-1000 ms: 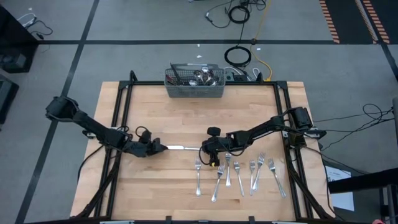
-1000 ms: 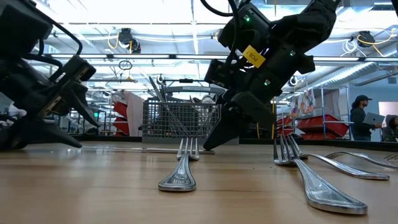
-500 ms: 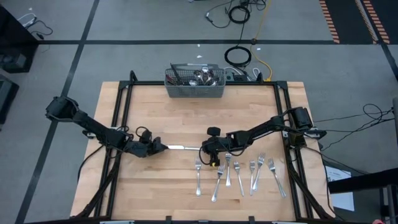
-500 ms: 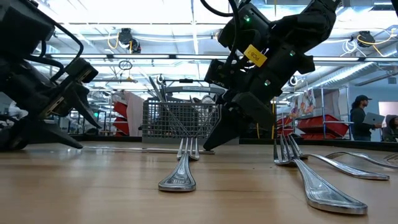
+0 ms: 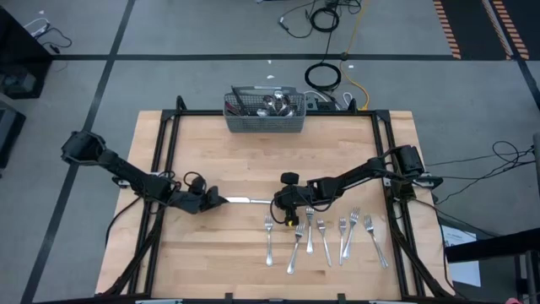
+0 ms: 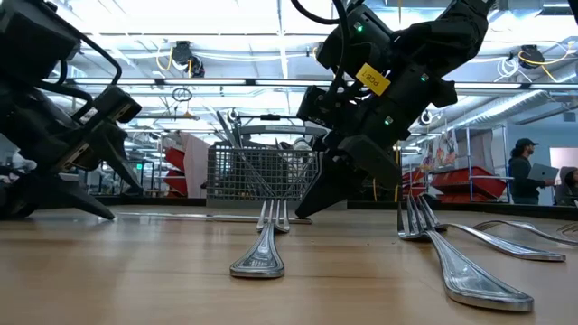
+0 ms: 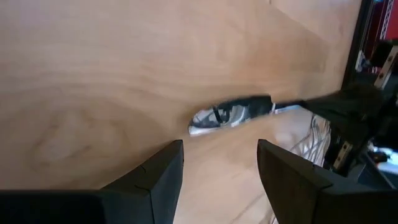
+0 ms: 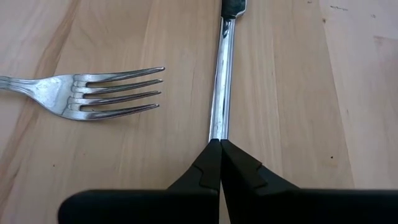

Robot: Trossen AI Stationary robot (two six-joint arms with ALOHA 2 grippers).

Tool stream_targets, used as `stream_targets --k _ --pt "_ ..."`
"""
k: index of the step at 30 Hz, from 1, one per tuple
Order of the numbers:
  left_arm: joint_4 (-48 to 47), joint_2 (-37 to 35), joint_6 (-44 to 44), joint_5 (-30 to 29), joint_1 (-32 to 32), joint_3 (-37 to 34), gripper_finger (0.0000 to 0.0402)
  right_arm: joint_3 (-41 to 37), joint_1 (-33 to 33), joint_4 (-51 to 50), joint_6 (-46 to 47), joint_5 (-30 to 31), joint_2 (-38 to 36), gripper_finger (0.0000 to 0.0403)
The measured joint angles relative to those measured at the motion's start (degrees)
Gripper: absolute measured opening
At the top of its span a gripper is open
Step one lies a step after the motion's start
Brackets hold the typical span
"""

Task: Sort silverware
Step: Put the silver knife into the gray utensil holder

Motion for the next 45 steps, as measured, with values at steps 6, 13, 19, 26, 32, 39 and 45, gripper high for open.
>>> stream_targets --k 6,13,19,26,32,39,45 --pt "-0.62 -0.04 0.68 -1.35 3.15 0.08 0.0209 0.00 0.00 -0.02 -0.20 0.00 0.00 0.0000" --pt "0.79 -0.04 4.47 -0.24 4.94 0.08 0.0209 0.00 0.00 -0.02 -0.66 0.00 0.00 0.0000" --pt "0.99 -0.04 5.93 0.86 4.36 0.08 0.0209 0.00 0.00 -0.01 -1.09 0.02 0.00 0.0000" --pt "2.01 0.07 7.27 0.83 4.17 0.06 0.0209 0.00 0.00 0.00 -1.09 0.20 0.00 0.0000" --pt "2.29 0.08 7.04 0.07 4.15 0.04 0.0209 0.00 0.00 0.04 -1.11 0.22 0.02 0.0000" --pt "3.09 0.11 7.63 -0.72 4.13 -0.05 0.0209 0.00 0.00 0.26 -1.31 0.22 0.02 0.0000" --pt "3.51 0.67 8.25 0.23 4.15 -0.05 0.0209 0.00 0.00 0.28 -1.31 0.24 0.02 0.0000"
